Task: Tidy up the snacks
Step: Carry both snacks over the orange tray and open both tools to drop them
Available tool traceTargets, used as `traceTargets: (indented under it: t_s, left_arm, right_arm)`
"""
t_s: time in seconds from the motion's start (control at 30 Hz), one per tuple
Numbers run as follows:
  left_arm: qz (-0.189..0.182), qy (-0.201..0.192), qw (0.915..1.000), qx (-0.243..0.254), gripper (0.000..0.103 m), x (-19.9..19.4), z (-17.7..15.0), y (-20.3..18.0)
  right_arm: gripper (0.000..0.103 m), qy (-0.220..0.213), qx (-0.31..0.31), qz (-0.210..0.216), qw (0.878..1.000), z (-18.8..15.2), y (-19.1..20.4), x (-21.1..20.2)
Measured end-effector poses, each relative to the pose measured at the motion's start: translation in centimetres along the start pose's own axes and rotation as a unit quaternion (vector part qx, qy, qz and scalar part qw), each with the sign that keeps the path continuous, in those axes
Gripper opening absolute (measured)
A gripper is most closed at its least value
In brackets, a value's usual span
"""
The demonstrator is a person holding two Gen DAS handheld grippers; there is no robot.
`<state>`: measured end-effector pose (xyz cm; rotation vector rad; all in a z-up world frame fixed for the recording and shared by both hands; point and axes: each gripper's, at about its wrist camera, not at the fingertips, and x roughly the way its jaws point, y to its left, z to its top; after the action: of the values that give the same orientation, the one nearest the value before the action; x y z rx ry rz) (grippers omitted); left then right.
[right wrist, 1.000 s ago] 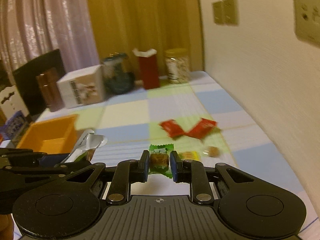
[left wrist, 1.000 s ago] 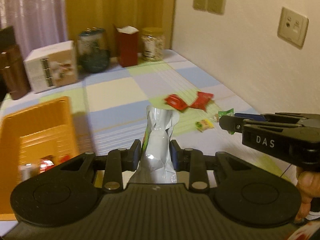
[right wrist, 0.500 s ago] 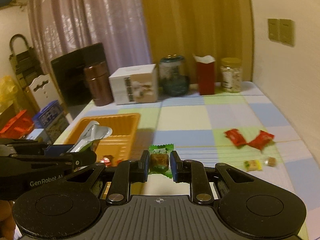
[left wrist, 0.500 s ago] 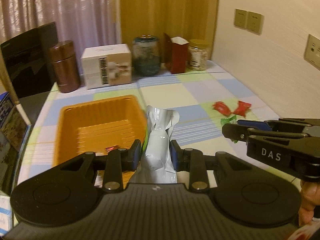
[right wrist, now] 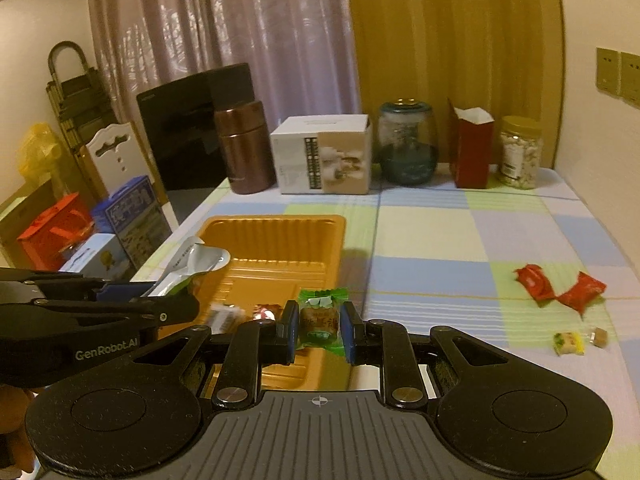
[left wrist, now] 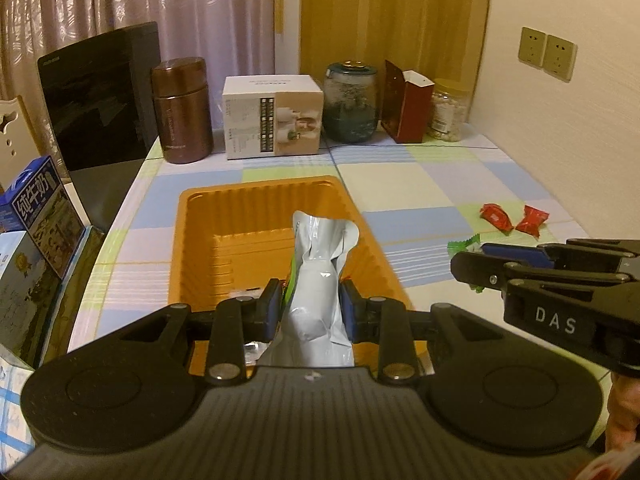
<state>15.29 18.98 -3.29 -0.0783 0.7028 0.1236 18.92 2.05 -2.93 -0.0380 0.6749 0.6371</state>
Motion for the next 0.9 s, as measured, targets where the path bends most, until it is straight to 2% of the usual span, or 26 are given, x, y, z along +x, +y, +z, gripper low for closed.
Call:
traceTargets:
  t_s: [0.6,0.9]
  left_arm:
    - [0.008,0.009,0.9998,-0.013,0.028,2.9,0.0,3.6]
    - [0.006,0.022,0.9997,-0.006,0.031,4.8,-0.3,3.9]
  right_arm:
    - [0.022,0.015,-0.004,0.015,1.0,0.2,1.8,4.0]
    - [0.022,0.026,0.003,0.017,0.999,-0.1,1.8,5.7]
